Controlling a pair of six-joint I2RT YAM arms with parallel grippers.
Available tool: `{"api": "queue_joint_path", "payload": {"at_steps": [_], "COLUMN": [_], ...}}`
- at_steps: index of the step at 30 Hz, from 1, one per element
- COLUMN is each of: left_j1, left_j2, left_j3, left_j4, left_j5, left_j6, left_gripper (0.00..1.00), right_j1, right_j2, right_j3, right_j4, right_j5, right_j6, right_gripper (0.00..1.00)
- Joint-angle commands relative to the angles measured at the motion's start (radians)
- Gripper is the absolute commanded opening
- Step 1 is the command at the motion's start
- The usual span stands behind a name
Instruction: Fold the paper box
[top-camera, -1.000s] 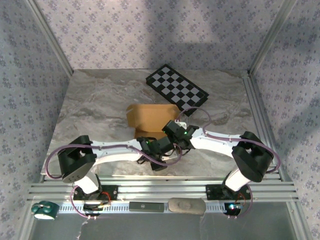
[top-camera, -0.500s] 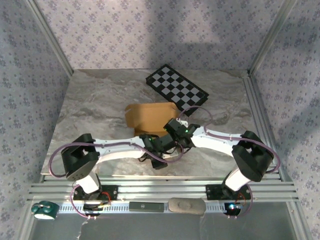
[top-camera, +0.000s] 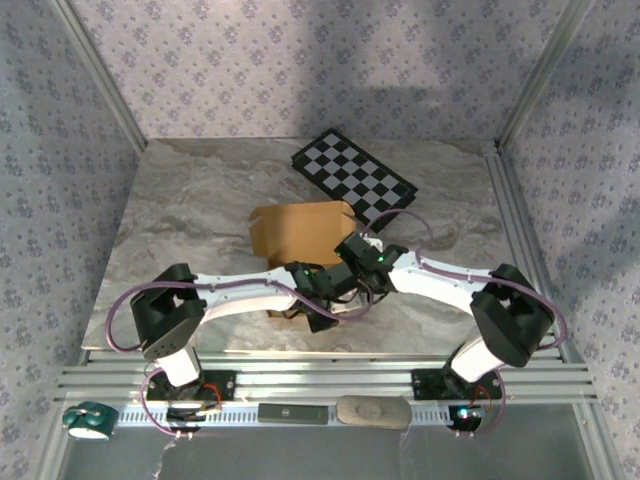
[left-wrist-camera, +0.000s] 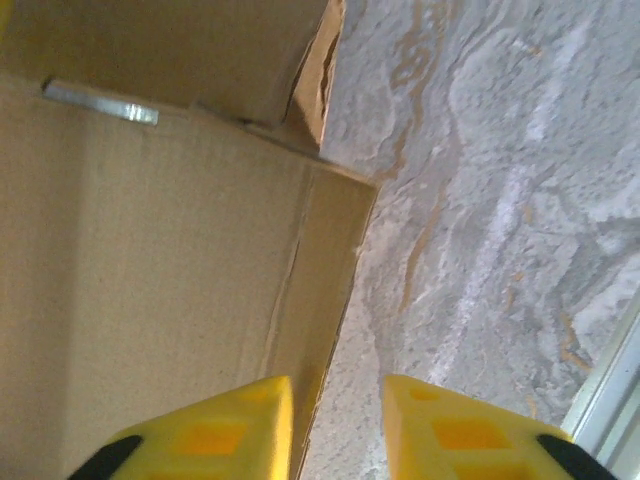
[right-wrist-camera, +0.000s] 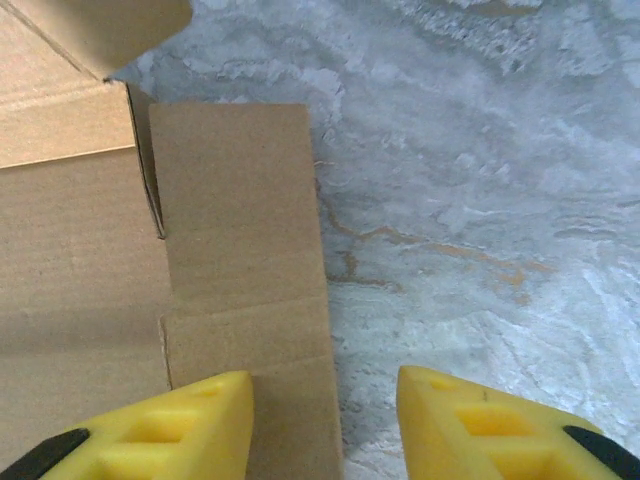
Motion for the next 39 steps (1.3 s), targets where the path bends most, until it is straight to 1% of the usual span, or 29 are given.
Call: {"api": "queue_joint_path", "payload": {"at_steps": [1,6,7,11,15,19,22,25,28,29,31,35,37,39], "left_j1": [0.065,0.065,0.065,0.072,0.074,0.085,0.092,0.093,0.1,0.105,0.099,0.102,0.107,0.111], "left_j2": [0.073,-0.016,-0.018,0.033,0.084,0.13,0.166,0.202,0.202,0.177,0.091,-0.132,-0.193,-0.2], "left_j3": [0.006,-0.003,-0.002,0.014,-0.004,-0.002,-0.003,-0.007,-0.007,-0.011,-0.028,-0.087,-0.106,-0.102], "left_j4": [-0.1,-0.104,-0.12,-0.213,-0.229,-0.235,-0.244,-0.262,-0.258,-0.24,-0.162,-0.03,-0.029,-0.047], "left_j5": [0.069,0.104,0.096,0.072,0.077,0.051,0.051,0.039,0.028,0.046,0.044,0.061,0.07,0.058], "left_j6": [0.012,0.012,0.011,0.001,-0.013,-0.01,-0.002,-0.002,-0.02,-0.025,-0.032,-0.033,-0.03,-0.04], "left_gripper": [0.4,0.5,0.51,0.51,0.51,0.52,0.52,0.52,0.47,0.45,0.42,0.4,0.4,0.39], "right_j1": [0.067,0.055,0.05,0.016,-0.023,-0.078,-0.119,-0.135,-0.139,-0.141,-0.144,-0.145,-0.149,-0.149], "right_j2": [-0.128,-0.222,-0.244,-0.358,-0.492,-0.594,-0.627,-0.634,-0.625,-0.622,-0.614,-0.596,-0.586,-0.585], "right_j3": [0.023,0.017,0.011,-0.047,-0.117,-0.158,-0.178,-0.193,-0.2,-0.201,-0.208,-0.211,-0.205,-0.192], "right_j4": [0.039,0.018,0.015,0.036,0.036,0.011,0.005,0.017,0.024,0.028,0.039,0.058,0.06,0.058], "right_j5": [0.005,-0.001,-0.005,-0.046,-0.066,-0.093,-0.118,-0.139,-0.144,-0.142,-0.14,-0.142,-0.145,-0.148], "right_j6": [0.004,0.0,-0.002,-0.004,-0.001,-0.012,-0.023,-0.029,-0.032,-0.03,-0.028,-0.024,-0.028,-0.032], "right_gripper": [0.46,0.48,0.48,0.5,0.52,0.53,0.53,0.53,0.54,0.54,0.54,0.54,0.54,0.53]}}
